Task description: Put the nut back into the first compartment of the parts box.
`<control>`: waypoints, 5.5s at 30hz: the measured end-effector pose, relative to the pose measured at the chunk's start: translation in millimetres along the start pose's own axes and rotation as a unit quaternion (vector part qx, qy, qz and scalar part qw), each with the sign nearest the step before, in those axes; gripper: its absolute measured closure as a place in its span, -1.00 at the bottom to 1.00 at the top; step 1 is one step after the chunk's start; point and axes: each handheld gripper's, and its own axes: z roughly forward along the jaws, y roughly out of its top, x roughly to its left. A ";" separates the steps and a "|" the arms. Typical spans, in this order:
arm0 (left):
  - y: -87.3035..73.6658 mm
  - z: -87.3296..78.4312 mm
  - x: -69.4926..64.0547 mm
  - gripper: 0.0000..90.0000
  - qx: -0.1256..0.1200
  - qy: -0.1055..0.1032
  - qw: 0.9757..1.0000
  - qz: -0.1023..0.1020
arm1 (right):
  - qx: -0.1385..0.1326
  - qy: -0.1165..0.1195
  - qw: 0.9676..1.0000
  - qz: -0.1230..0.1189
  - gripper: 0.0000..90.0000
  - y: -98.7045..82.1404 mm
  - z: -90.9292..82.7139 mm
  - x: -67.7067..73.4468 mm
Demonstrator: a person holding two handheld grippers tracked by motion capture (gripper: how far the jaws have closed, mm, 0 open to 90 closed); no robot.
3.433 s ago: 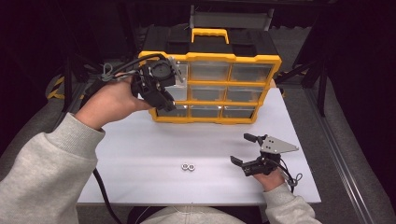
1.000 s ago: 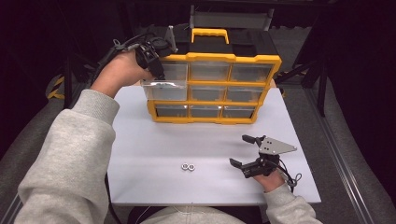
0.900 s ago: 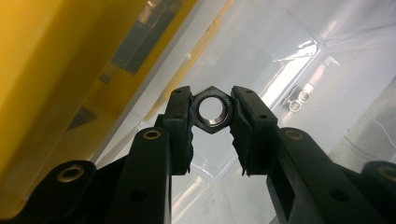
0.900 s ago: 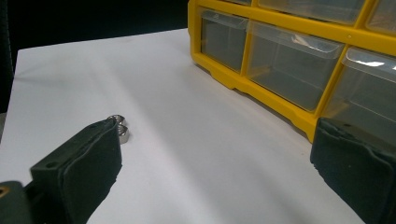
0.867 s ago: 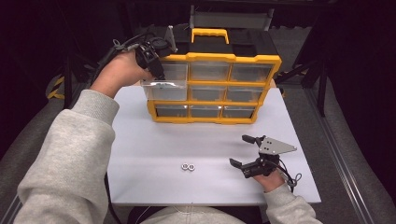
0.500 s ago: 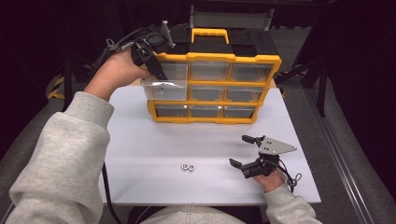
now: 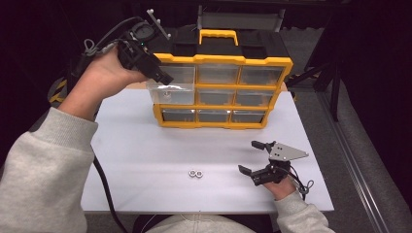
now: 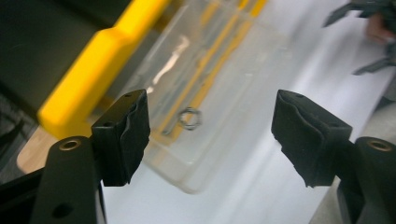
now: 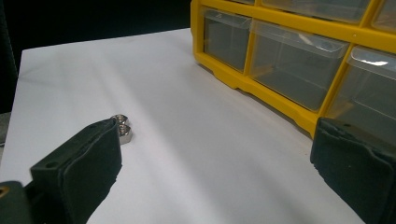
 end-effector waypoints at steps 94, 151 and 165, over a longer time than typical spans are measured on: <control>-113.8 264.7 -127.4 0.53 0.087 -0.113 0.984 0.109 | 0.020 0.010 1.000 -0.008 -0.94 -2.5 5.3 3.5; -15.1 58.9 -86.9 0.54 0.073 -0.038 0.984 0.157 | 0.015 0.005 1.000 -0.011 -0.94 -0.8 3.2 4.1; 9.2 17.0 -58.8 0.54 0.051 -0.013 0.990 0.128 | 0.015 0.006 1.000 -0.009 -0.94 -0.9 3.2 3.8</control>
